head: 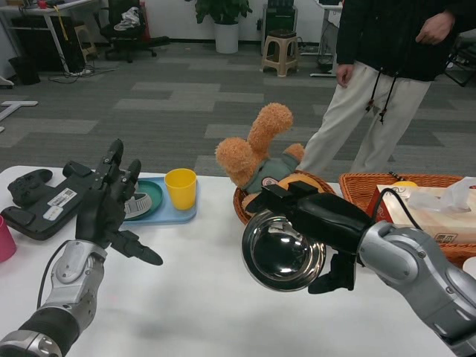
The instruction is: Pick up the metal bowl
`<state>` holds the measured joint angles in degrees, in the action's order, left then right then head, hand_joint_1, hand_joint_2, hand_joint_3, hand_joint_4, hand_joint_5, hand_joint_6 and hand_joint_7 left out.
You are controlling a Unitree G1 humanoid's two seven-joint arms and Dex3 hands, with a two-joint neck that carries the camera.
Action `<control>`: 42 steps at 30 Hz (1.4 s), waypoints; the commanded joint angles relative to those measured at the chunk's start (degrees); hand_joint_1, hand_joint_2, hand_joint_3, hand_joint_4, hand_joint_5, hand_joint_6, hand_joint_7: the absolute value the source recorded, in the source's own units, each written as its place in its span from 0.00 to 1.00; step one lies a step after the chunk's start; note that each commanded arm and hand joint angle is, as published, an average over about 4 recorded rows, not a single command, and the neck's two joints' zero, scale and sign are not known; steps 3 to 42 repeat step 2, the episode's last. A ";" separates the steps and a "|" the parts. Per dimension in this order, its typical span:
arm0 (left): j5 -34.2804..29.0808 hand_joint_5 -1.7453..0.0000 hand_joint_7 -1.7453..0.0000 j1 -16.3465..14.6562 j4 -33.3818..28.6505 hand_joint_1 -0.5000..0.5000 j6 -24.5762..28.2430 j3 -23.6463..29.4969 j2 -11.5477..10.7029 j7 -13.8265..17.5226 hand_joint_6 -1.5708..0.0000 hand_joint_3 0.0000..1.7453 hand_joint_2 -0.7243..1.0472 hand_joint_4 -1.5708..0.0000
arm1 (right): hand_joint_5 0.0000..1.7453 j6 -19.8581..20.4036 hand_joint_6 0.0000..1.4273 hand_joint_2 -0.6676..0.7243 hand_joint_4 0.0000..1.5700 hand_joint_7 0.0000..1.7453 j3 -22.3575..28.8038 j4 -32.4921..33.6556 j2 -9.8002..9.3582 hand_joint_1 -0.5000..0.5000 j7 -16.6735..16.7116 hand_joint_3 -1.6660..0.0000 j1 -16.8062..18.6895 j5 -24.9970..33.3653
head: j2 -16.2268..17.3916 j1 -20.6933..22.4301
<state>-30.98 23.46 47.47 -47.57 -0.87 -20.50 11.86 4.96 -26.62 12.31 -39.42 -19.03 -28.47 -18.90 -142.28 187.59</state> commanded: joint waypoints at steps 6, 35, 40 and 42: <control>-0.31 1.00 1.00 -0.02 0.26 0.00 -0.48 0.28 -0.57 -0.17 1.00 0.05 0.20 0.90 | 0.89 -0.48 0.00 0.18 0.09 0.88 -0.34 -0.56 0.48 0.04 -0.05 0.06 -0.83 -0.17 | 0.31 0.12; -0.31 1.00 1.00 -0.02 0.26 0.00 -0.48 0.28 -0.57 -0.17 1.00 0.05 0.20 0.90 | 0.89 -0.48 0.00 0.18 0.09 0.88 -0.34 -0.56 0.48 0.04 -0.05 0.06 -0.83 -0.17 | 0.31 0.12; -0.31 1.00 1.00 -0.02 0.26 0.00 -0.48 0.28 -0.57 -0.17 1.00 0.05 0.20 0.90 | 0.89 -0.48 0.00 0.18 0.09 0.88 -0.34 -0.56 0.48 0.04 -0.05 0.06 -0.83 -0.17 | 0.31 0.12; -0.31 1.00 1.00 -0.02 0.26 0.00 -0.48 0.28 -0.57 -0.17 1.00 0.05 0.20 0.90 | 0.89 -0.48 0.00 0.18 0.09 0.88 -0.34 -0.56 0.48 0.04 -0.05 0.06 -0.83 -0.17 | 0.31 0.12</control>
